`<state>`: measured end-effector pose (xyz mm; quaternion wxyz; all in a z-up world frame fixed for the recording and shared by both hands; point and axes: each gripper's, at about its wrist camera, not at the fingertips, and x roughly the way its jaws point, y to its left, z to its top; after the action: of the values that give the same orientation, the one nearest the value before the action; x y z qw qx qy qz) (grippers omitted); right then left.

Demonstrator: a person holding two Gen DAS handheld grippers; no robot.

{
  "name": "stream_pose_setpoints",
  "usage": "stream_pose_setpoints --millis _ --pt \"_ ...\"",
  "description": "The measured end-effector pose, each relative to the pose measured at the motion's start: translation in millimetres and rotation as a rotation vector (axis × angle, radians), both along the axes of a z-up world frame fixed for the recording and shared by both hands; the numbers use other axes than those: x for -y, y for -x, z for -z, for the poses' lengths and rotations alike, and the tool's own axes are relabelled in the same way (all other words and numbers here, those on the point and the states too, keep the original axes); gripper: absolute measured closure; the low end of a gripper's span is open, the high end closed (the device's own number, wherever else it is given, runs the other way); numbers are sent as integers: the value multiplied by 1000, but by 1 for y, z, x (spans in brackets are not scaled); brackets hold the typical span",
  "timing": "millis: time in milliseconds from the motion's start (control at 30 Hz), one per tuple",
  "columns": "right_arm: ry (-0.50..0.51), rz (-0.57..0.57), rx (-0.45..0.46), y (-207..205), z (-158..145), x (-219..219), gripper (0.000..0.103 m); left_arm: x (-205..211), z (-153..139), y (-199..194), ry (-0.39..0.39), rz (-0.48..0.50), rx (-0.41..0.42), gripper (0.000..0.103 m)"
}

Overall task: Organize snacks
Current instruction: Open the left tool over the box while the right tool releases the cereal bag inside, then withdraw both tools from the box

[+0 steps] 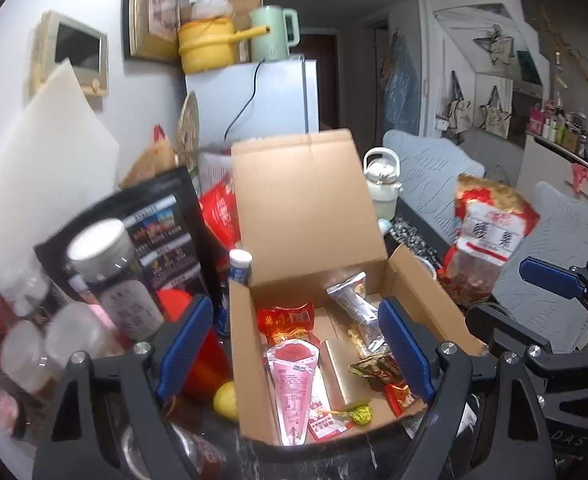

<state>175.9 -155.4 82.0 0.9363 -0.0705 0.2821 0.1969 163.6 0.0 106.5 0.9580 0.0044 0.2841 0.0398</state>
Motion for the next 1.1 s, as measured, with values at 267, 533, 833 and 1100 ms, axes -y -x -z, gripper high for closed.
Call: stream_pose_setpoints --millis 267,533,833,1100 --pt "-16 2 57 52 -26 7 28 7 -30 57 -10 72 92 18" --pt "-6 6 112 101 -37 15 28 12 -34 98 16 119 106 18" --pt "5 1 120 142 -23 21 28 21 -15 127 26 158 76 18" --pt "0 11 79 160 8 31 28 29 10 147 38 177 52 18"
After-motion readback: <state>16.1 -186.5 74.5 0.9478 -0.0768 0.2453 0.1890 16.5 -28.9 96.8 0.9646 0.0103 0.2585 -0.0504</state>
